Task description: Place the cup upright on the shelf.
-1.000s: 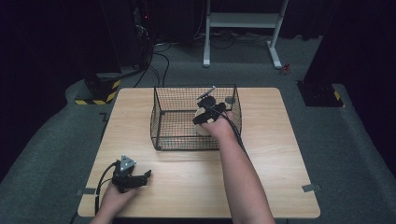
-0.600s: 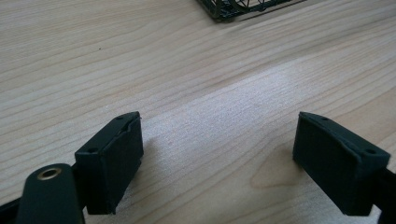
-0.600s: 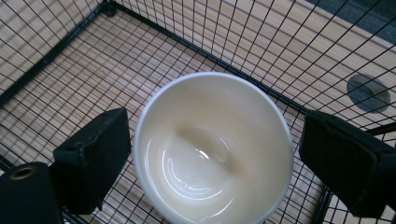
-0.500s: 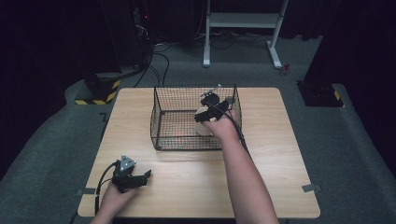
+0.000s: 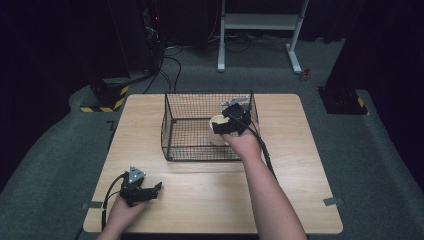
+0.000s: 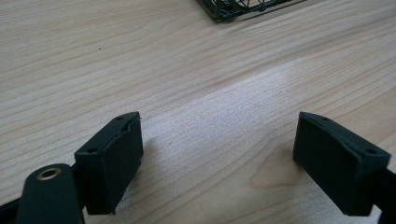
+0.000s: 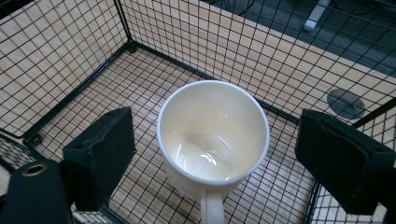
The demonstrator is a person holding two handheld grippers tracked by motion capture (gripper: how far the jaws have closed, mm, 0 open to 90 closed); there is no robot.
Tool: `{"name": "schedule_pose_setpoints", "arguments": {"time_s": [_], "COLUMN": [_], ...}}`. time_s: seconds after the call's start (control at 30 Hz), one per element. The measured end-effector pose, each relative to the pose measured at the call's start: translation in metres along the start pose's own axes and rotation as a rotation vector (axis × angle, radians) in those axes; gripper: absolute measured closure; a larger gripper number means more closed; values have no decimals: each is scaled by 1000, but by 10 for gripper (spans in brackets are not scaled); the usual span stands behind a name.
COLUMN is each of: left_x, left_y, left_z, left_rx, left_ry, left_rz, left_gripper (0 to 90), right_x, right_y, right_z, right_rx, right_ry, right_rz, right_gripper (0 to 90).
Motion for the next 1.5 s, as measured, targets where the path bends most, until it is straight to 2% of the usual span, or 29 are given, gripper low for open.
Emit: {"name": "schedule_pose_setpoints", "arguments": {"time_s": [0.13, 0.37, 0.47, 0.67, 1.07, 1.2, 1.3, 1.5], "left_x": [0, 0, 0, 0, 0, 0, 0, 0], "left_y": [0, 0, 0, 0, 0, 0, 0, 0], "left_z": [0, 0, 1, 1, 1, 1, 1, 1], "left_rx": [-1, 1, 1, 2, 2, 2, 2, 2], "left_ry": [0, 0, -1, -2, -2, -3, -3, -3], "left_rz": [-2, 1, 1, 1, 2, 2, 2, 2], "left_gripper": [162, 159, 157, 155, 155, 154, 154, 154], "right_x": [2, 5, 8, 13, 16, 17, 15, 0], "right_y": [-8, -21, -27, -47, -100, -121, -140, -176], "right_z": [-13, -35, -44, -61, -87, -91, -92, -85], "right_rx": [-36, -82, -111, -162, -209, -205, -209, -148], "right_ry": [10, -8, 3, -4, -22, -29, -33, -65], "right_rz": [8, -9, -7, -18, -12, -18, 1, 23], "right_gripper": [123, 126, 126, 122, 121, 114, 113, 113]}}
Point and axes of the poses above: each handheld gripper's, and its own axes: z roughly forward along the jaws, y roughly out of its top, x roughly to its left, the point moved 3 cm from there along z, roughly forward along the jaws, and after that the axes turned 5 degrees about y, right-handed, at the moved point
